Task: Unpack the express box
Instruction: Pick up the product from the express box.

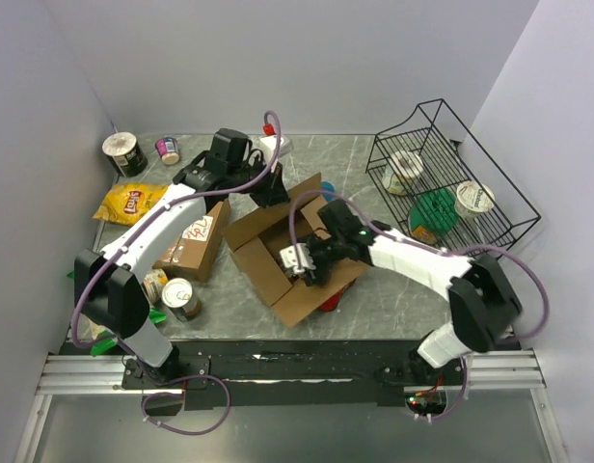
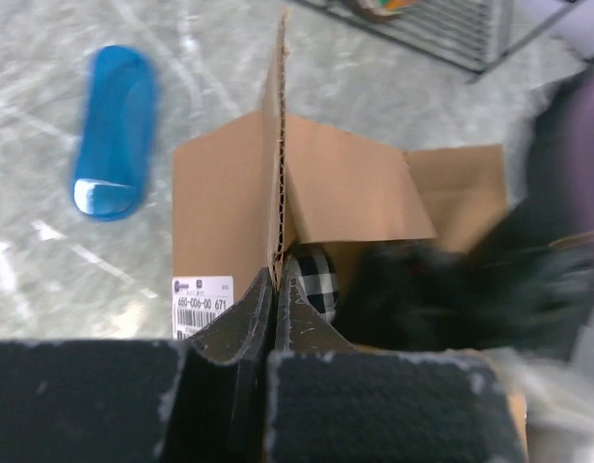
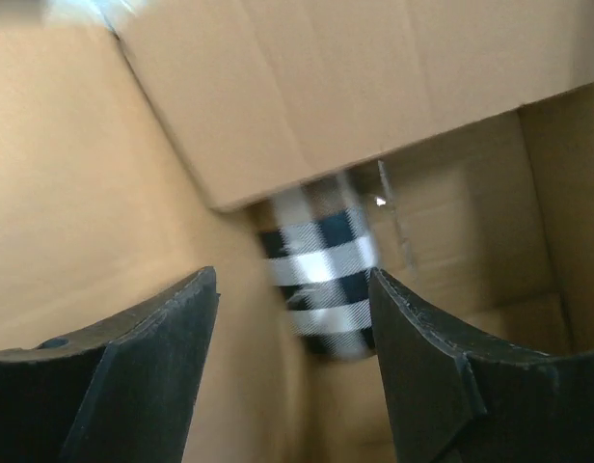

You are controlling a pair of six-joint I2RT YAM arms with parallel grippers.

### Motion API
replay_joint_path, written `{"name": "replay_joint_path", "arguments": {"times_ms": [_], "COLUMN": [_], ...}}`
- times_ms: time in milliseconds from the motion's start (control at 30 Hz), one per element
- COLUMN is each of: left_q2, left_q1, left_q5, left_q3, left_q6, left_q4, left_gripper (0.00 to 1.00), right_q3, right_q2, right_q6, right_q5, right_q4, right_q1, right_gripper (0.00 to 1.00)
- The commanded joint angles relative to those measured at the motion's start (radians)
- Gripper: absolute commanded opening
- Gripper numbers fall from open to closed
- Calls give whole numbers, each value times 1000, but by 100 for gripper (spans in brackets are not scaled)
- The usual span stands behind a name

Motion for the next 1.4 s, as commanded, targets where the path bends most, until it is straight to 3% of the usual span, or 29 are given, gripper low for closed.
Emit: {"name": "replay_joint_path", "arguments": {"times_ms": [0, 167, 367, 467, 533, 633, 667, 733, 833, 1100, 1233, 1367], "left_q2": [-52, -53, -41, -29, -20, -10, -7, 0, 6, 37, 65, 91], "left_q1": [3, 3, 11, 12, 12, 12, 12, 12, 14, 20, 20, 20], "left_q5": [140, 120, 88, 98, 101, 94, 86, 62, 9, -57, -83, -84], "left_q3": [-28, -14, 21, 39, 47, 51, 51, 45, 27, 22, 44, 78], "left_q6": [-64, -56, -75, -89, -92, -94, -92, -73, -48, -3, 0, -17], "left_q4": [69, 75, 87, 100, 101, 103, 101, 90, 78, 81, 78, 75], "left_gripper": [1, 1, 1, 1, 1, 1, 1, 1, 1, 1, 1, 1], "right_q3": [104, 200, 313, 257, 240, 267, 273, 293, 316, 491, 474, 404], "right_q2": [142, 265, 419, 452, 469, 469, 466, 424, 319, 111, 15, -80], "right_q6": [-86, -159, -282, -293, -272, -197, -157, -106, -4, 139, 350, 598], "right_q5": [167, 219, 268, 325, 366, 364, 371, 362, 321, 245, 213, 143], "right_q4": [-92, -176, -532, -502, -473, -425, -411, -373, -337, -459, -353, -116], "right_q1": [52, 62, 89, 112, 128, 122, 121, 101, 60, -19, -104, -235], "right_gripper": [72, 73, 74, 70, 61, 33, 15, 0, 0, 0, 0, 0]}}
